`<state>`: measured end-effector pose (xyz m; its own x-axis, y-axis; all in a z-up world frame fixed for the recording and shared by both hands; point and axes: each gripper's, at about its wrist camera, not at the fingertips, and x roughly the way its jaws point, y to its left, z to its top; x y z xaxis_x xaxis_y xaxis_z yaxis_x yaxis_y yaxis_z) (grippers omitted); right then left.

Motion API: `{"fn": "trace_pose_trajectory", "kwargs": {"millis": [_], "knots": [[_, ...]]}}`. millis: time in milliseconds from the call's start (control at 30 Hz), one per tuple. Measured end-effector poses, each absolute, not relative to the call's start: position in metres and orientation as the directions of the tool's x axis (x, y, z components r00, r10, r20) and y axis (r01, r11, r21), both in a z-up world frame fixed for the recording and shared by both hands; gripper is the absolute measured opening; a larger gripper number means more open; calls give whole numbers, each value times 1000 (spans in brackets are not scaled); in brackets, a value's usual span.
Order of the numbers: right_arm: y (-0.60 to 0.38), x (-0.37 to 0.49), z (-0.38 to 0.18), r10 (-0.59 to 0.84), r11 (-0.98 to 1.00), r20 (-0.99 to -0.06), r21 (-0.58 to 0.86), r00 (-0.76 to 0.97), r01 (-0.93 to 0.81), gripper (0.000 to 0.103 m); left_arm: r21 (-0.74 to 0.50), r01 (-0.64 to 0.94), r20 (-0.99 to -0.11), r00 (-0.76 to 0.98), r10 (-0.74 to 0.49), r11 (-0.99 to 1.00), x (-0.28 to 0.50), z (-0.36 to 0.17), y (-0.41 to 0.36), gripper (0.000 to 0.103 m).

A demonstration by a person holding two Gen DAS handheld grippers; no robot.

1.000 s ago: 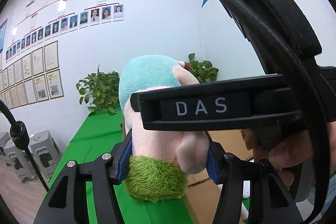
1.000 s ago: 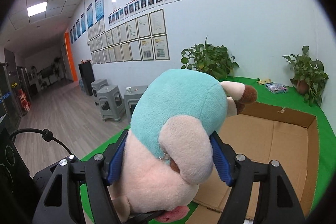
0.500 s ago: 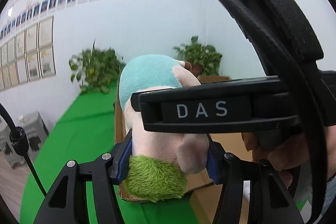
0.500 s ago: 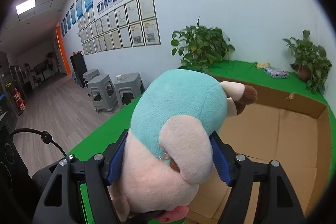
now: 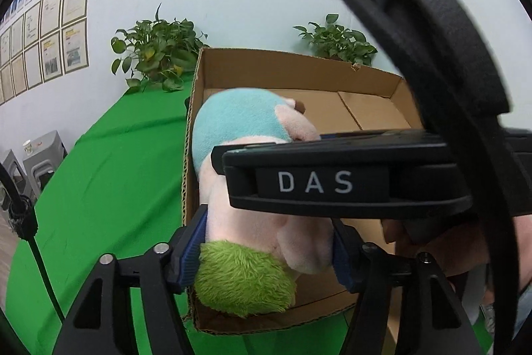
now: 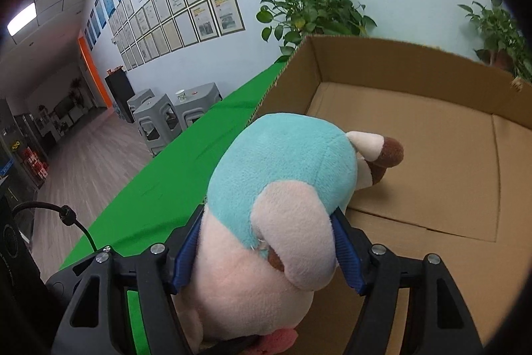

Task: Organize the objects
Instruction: 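Carry the plush pig over the open cardboard tray and release it inside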

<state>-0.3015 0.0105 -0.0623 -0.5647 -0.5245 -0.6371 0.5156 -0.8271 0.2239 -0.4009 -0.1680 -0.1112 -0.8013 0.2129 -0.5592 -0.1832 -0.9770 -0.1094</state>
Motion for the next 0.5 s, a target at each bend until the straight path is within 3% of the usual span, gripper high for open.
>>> {"fn": "trace_pose_trajectory", "kwargs": {"millis": [167, 333, 500], "knots": [[14, -306, -74, -545, -817, -638, 261, -543, 514, 73, -99, -185, -543, -814, 208, -978, -407, -123, -187, 66], [15, -306, -76, -562, -811, -633, 293, -533, 507, 90, -109, -184, -537, -816, 214, -977, -409, -130, -199, 66], [29, -306, -61, -608, -789, -603, 386, -516, 478, 90, -126, -178, -531, -819, 218, -976, -373, -115, -190, 66]]}}
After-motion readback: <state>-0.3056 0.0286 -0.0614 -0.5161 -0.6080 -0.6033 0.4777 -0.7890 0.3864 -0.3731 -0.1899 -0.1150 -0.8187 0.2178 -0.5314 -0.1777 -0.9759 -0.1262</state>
